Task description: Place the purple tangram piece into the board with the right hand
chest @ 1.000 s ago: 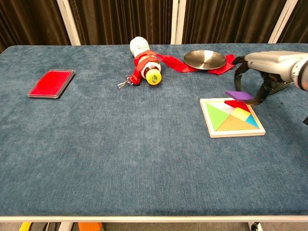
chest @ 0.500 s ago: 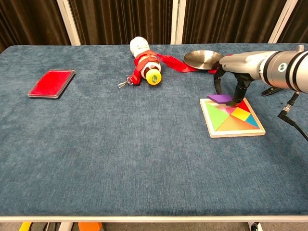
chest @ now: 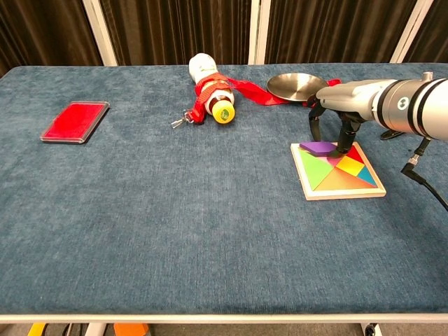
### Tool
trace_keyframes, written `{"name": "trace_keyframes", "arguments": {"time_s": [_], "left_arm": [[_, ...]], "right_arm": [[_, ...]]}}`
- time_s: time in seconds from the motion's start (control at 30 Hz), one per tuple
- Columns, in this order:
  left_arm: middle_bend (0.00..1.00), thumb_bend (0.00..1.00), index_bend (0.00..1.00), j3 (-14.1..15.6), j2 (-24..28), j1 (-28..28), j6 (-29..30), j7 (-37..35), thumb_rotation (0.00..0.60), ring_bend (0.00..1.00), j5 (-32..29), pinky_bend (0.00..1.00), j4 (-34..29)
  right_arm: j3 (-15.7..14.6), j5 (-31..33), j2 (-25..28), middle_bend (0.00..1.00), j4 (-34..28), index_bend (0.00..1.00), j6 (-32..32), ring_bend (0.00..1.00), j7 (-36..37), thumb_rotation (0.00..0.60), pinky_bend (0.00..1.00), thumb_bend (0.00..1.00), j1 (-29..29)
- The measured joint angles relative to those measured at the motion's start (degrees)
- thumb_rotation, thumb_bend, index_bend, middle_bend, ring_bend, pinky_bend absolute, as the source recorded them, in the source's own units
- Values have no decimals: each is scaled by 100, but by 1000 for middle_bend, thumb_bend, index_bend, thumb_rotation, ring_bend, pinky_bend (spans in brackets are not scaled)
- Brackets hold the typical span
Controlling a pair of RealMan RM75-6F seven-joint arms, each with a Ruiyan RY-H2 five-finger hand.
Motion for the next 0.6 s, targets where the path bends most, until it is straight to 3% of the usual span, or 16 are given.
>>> {"name": "trace_keyframes", "arguments": {"time_s": [0.6], "left_arm": [[76, 55, 127, -2, -5, 37, 45, -55, 600, 0, -7, 44, 53]], "right_arm": [[-190, 0, -9, 0, 124, 448, -80, 0, 200, 600, 0, 195, 118]]}}
